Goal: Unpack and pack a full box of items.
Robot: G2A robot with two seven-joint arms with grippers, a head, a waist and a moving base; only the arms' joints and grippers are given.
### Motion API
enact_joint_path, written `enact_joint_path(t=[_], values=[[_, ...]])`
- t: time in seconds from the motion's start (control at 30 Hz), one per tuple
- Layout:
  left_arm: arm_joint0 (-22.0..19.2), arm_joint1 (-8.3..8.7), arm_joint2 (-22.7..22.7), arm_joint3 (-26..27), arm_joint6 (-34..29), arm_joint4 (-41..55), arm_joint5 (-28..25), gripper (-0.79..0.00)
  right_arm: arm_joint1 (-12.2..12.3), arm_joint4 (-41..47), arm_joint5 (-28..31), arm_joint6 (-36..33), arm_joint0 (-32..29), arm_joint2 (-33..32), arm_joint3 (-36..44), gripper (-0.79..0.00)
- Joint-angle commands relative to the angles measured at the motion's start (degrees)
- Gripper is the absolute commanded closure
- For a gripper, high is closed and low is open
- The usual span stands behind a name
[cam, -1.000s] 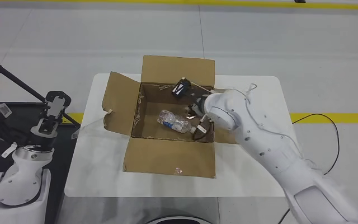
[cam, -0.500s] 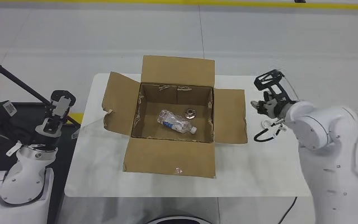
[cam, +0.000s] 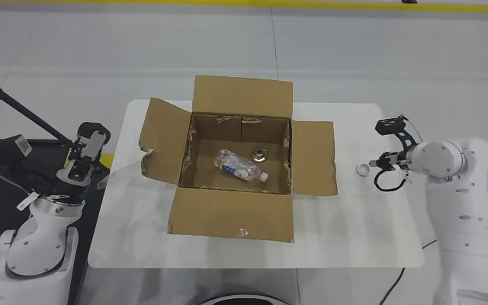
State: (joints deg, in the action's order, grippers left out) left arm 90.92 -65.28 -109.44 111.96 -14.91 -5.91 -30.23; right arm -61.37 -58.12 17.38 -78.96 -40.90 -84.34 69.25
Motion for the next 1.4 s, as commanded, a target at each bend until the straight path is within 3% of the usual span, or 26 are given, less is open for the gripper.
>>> enact_joint_path(t=[0.0,0.43,1.23,1.33,1.37], values=[[0.0,0.00,0.0,0.0,0.0,0.0,0.0,-0.785,-0.1,-0.6,0.0,1.0,1.3,1.4,-3.2,-0.326],[0.9,-0.06,-0.5,0.5,0.4,-0.4,0.0,-0.785,-1.5,-5.4,-3.9,6.7,7.2,10.1,-14.4,-0.289],[1.3,-0.11,-0.8,0.5,0.4,-0.2,-0.2,-0.785,-2.1,-2.1,-2.6,8.8,10.3,13.4,-22.1,-0.188],[1.3,-0.12,-0.9,0.6,0.4,-0.2,-0.2,-0.785,-2.1,-1.7,-2.4,8.9,10.6,13.8,-22.8,-0.105],[1.3,-0.11,-0.9,0.6,0.3,-0.3,-0.3,-0.785,-2.1,-1.6,-2.3,8.9,10.7,13.9,-23.0,0.000]])
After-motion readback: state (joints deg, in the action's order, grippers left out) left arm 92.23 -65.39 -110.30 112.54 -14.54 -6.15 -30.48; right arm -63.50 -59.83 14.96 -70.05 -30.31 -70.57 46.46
